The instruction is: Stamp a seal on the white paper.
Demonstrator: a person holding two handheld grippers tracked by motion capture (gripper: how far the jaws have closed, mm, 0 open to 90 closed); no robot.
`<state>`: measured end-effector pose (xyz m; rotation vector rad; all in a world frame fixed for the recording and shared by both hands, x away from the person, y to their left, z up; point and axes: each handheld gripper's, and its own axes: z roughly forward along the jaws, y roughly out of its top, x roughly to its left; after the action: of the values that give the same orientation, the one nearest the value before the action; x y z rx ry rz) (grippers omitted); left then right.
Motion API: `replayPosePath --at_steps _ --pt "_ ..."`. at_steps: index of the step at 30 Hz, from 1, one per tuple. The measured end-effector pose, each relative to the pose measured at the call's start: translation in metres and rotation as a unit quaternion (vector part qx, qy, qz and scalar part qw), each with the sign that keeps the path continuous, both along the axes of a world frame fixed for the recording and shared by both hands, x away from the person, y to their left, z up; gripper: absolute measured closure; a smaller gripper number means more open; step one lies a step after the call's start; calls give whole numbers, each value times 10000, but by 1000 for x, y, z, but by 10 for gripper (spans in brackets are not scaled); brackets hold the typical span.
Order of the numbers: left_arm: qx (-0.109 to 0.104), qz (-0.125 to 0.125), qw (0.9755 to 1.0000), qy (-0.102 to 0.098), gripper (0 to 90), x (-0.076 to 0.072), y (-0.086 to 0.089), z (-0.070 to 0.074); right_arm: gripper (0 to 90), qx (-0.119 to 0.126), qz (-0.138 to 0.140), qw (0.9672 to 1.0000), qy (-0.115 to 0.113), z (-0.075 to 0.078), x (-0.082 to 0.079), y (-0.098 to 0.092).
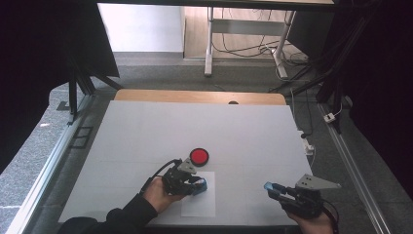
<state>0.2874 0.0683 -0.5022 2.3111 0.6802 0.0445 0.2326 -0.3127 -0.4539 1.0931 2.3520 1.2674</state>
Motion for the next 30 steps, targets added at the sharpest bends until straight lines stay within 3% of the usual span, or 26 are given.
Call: replayPosePath --at_steps 7,10,16,23,25,30 --pt "-199 53 9995 255 708 6 4 -2 683 -9 4 10000 2 0 0 0" --pt "-179 40 9996 227 708 6 4 -2 682 -14 7 10000 3 0 0 0" --pt "79 -4 9999 -139 708 -4 -3 0 683 -17 20 10000 9 0 0 1" --pt "450 -73 9977 -501 707 -13 -11 3 683 15 29 10000 32 0 0 1" --pt "439 -65 9979 -471 707 -12 -10 3 682 16 30 10000 33 0 0 1" --pt "177 -28 9996 -229 707 -6 -5 1 683 33 47 10000 63 0 0 1"
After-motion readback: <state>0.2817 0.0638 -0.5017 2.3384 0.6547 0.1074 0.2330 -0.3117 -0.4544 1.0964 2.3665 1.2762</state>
